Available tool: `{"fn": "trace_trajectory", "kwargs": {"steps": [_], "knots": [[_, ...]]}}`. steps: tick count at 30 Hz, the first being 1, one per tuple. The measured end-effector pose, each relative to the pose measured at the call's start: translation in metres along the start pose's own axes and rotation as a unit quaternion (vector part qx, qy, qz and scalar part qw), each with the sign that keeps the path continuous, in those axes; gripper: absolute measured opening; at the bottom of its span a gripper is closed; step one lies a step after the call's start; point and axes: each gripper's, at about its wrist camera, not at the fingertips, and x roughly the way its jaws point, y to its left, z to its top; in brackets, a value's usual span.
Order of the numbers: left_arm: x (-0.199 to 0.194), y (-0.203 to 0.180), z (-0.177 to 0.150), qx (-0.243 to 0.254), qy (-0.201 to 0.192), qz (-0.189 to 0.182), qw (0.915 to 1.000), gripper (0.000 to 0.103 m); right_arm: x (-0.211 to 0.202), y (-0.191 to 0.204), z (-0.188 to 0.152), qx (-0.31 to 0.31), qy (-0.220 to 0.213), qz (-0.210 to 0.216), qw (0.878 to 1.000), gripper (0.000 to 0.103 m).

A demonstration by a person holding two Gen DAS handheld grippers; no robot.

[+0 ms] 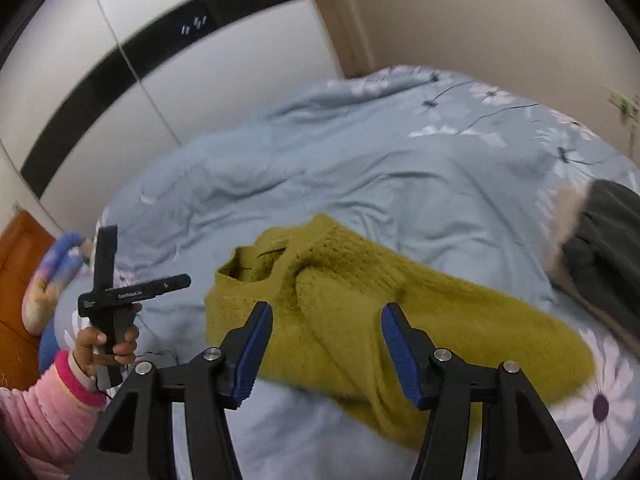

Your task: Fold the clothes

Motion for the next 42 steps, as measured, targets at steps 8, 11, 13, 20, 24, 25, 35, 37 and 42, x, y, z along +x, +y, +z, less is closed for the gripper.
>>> {"fn": "trace_trajectory", "kwargs": {"steps": [8, 11, 13, 20, 24, 25, 35, 37, 42], "knots": [[0.053, 0.005, 0.019, 0.077, 0.05, -0.045, 0.9948, 0.103, 0.074, -0.021, 0.05, -0.033, 0.088, -0.055, 0.994, 0.06], [0.07, 0.008, 0.021, 0.081, 0.075, -0.087, 0.99, 0.103, 0.103, -0.039, 0.054, -0.039, 0.128, -0.067, 0.989, 0.06], [0.08, 0.011, 0.021, 0.076, 0.092, -0.115, 0.9862, 0.103, 0.115, -0.051, 0.05, -0.028, 0.142, -0.057, 0.988, 0.06], [0.091, 0.013, 0.01, 0.063, 0.119, -0.173, 0.9758, 0.103, 0.122, -0.048, 0.027, -0.036, 0.15, -0.034, 0.987, 0.061], [0.085, 0.011, 0.004, 0.059, 0.122, -0.196, 0.9711, 0.093, 0.119, -0.049, 0.022, -0.028, 0.15, -0.034, 0.988, 0.05], [0.084, 0.011, 0.003, 0.058, 0.124, -0.2, 0.9702, 0.089, 0.118, -0.048, 0.022, -0.026, 0.148, -0.037, 0.988, 0.046], [0.062, 0.01, -0.013, 0.059, 0.114, -0.182, 0.9748, 0.047, 0.09, -0.023, 0.018, -0.049, 0.102, -0.092, 0.989, 0.018], [0.057, 0.007, -0.016, 0.064, 0.109, -0.173, 0.9767, 0.044, 0.085, -0.015, 0.019, -0.061, 0.091, -0.099, 0.989, 0.018], [0.043, 0.004, -0.022, 0.069, 0.095, -0.163, 0.9797, 0.041, 0.072, -0.005, 0.015, -0.074, 0.066, -0.11, 0.989, 0.012]]}}
